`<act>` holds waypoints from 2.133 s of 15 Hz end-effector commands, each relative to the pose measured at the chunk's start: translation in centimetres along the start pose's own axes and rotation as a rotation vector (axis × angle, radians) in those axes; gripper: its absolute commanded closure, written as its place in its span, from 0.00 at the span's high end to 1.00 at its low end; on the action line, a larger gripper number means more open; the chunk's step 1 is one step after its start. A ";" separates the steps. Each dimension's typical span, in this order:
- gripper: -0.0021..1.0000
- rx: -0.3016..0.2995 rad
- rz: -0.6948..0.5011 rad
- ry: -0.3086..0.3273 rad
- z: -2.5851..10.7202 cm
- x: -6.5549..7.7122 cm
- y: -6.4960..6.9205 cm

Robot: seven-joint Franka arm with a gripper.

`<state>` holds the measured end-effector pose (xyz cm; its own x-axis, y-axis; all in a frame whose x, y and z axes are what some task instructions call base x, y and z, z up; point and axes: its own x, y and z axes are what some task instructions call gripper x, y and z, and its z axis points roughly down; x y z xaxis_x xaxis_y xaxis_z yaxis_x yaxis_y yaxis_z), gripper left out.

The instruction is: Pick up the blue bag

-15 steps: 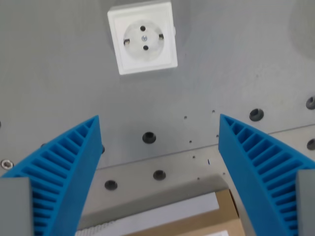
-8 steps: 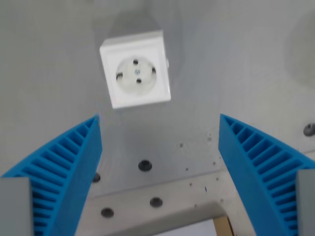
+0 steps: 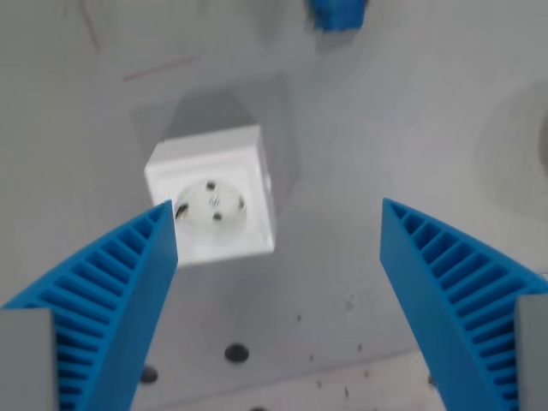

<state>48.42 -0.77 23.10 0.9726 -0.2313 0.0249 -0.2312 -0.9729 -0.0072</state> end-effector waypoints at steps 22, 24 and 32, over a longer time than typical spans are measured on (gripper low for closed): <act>1.00 -0.020 0.060 0.026 7.5 12.5 4.3; 1.00 -0.018 0.059 0.017 7.7 13.5 4.4; 1.00 -0.014 0.056 0.005 7.4 13.7 4.7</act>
<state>60.78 -8.20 15.33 0.9520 -0.2975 0.0725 -0.2973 -0.9547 -0.0134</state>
